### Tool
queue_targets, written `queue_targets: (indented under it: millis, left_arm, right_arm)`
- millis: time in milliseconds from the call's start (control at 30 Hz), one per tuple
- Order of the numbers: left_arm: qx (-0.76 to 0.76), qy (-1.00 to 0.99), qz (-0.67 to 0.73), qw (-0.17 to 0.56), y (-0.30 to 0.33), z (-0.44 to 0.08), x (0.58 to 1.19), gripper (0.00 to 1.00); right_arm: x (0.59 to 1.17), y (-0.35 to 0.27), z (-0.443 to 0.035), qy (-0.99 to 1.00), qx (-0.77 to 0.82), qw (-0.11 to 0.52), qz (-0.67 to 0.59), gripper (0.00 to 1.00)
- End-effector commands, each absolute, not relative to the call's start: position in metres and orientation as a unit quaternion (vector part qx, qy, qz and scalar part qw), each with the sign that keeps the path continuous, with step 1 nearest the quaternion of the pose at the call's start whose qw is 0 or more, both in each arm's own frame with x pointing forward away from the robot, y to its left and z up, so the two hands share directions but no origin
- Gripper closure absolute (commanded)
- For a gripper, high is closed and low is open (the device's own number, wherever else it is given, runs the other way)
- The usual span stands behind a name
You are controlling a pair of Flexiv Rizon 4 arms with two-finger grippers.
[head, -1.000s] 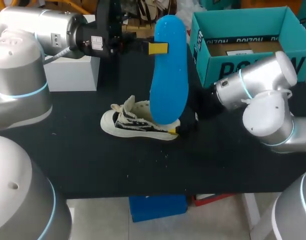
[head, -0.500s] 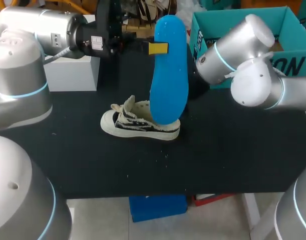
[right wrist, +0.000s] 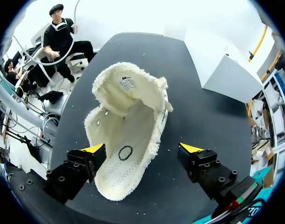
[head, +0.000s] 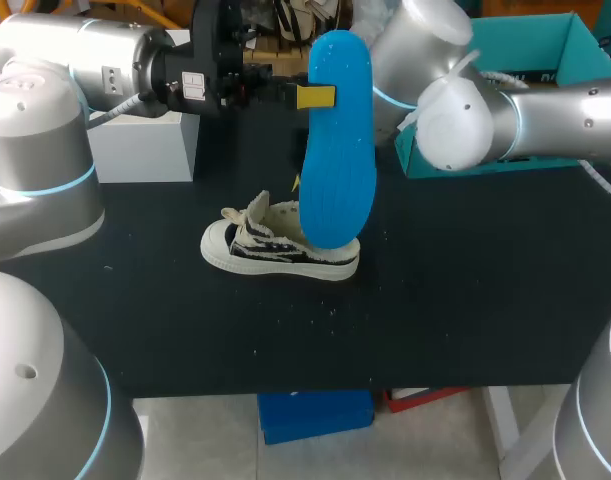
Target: Take the shoe out of the shoebox, open the shoe tongue, remove and reinsert the insole, then place the shoe into the shoebox
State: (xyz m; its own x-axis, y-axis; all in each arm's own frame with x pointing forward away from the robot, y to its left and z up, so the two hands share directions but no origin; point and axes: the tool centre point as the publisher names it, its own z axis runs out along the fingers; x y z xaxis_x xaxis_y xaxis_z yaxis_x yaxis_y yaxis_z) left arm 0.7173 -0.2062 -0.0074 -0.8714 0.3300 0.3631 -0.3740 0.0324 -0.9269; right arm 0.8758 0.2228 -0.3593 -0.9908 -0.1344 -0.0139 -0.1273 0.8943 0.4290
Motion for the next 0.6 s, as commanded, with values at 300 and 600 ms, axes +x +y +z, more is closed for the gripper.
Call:
queue_targets:
  millis: [300,600]
  left_arm:
    - [0.018,-0.674,0.695,0.251,-0.207,-0.007,0.717,1.0]
    - [0.018,-0.674,0.695,0.251,-0.207,-0.007,0.717,1.0]
  right_arm:
    - [0.885,0.228,-0.378,-0.997,0.041,0.004,-0.071,0.0]
    - [0.887,0.229,-0.394,-0.998,0.025,0.005,-0.064,0.07]
